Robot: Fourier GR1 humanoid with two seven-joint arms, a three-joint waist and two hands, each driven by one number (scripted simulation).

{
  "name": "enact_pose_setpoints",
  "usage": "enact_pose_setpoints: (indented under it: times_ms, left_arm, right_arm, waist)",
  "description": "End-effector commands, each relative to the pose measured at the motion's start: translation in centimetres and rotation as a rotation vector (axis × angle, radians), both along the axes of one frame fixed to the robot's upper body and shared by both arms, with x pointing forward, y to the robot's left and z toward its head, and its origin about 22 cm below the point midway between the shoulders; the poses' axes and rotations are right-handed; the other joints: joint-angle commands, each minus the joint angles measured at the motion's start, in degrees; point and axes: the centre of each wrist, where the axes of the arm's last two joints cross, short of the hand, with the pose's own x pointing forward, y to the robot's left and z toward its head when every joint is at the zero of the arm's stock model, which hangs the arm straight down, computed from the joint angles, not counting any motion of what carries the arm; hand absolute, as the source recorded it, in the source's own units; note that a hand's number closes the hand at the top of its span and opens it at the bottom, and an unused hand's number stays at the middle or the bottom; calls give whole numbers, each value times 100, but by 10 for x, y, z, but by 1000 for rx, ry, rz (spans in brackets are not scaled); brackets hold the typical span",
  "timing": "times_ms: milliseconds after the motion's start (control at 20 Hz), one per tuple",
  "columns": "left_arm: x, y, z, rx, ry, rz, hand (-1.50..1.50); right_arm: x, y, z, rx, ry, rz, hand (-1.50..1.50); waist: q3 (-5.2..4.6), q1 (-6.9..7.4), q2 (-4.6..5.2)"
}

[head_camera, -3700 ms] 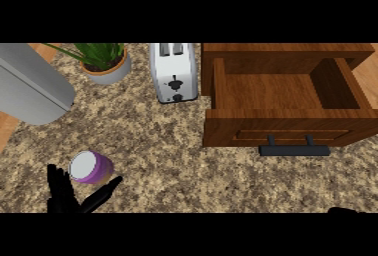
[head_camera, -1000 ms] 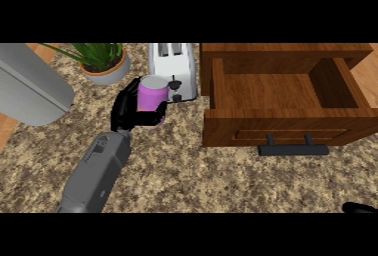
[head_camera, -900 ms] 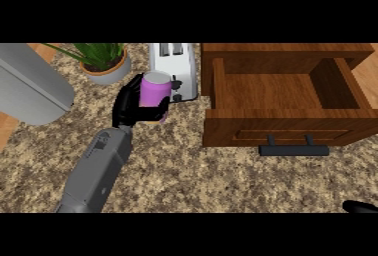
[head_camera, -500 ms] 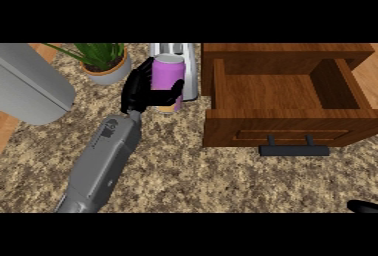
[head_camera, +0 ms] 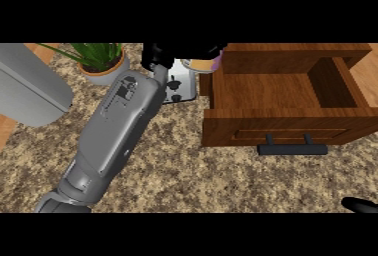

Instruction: Pick up the can, place it into the drawer and close the drawer

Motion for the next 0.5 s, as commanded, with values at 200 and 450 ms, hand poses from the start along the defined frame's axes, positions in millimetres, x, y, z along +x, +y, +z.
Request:
enact_pose_setpoints:
  times_ms: [200,450]
  left_arm:
    - [-3,-48,60,35,15,-19,150]
    - [6,-76,91,69,14,-2,150]
  right_arm:
    - [2,-3,7,-1,5,-12,-150]
    - [13,11,13,-2,-8,25,-150]
  waist:
    - [1,-47,10]
    - [4,-209,68]
